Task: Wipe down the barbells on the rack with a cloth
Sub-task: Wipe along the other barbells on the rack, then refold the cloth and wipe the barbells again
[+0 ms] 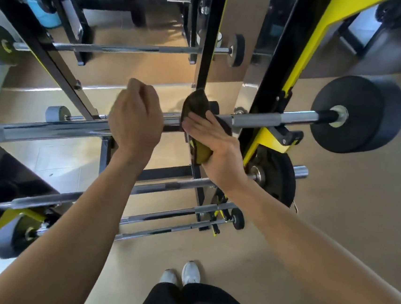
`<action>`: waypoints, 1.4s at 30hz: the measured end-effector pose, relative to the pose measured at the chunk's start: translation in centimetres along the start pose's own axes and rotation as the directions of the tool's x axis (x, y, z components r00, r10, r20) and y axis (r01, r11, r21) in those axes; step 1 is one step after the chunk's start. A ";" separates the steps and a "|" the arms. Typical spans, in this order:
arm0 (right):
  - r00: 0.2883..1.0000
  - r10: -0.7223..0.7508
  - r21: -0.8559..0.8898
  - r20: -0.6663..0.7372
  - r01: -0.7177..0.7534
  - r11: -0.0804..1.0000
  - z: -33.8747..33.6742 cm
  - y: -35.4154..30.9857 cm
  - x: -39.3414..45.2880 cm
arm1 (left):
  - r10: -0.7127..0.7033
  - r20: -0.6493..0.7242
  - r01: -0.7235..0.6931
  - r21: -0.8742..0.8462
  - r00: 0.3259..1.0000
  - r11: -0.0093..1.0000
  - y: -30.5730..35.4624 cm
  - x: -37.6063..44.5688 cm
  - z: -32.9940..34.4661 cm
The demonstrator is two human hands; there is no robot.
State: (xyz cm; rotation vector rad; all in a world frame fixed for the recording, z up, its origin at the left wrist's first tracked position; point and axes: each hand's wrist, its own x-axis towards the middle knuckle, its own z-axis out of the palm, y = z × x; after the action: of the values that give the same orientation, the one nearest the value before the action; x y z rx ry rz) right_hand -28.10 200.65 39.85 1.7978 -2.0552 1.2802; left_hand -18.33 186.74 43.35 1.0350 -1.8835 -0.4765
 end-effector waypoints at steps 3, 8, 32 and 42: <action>0.968 0.249 0.225 -0.003 -0.242 0.944 -1.1 -0.9 -2.2 | 0.164 -0.122 -0.192 -0.276 0.979 0.942 1.5 -2.9 0.2; 0.701 0.712 0.383 -0.032 -0.650 0.657 -3.3 0.4 -8.3 | 0.377 0.344 -0.213 -0.430 0.860 0.878 4.1 -11.4 2.1; -0.007 0.931 0.354 0.366 -0.924 -0.146 -35.3 31.1 -31.4 | -0.187 0.981 0.443 0.146 0.049 0.884 30.9 -34.5 34.3; 0.067 0.954 0.338 0.292 -0.940 -0.037 -41.8 53.9 -20.9 | -0.257 0.925 0.698 -0.011 0.278 0.716 37.6 -27.8 53.7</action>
State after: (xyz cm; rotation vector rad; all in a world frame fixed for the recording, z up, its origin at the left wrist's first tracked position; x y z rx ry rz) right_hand -86.14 240.09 27.00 -0.1835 -3.2792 2.1086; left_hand -74.99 226.41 26.33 1.1498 -2.0570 -2.1178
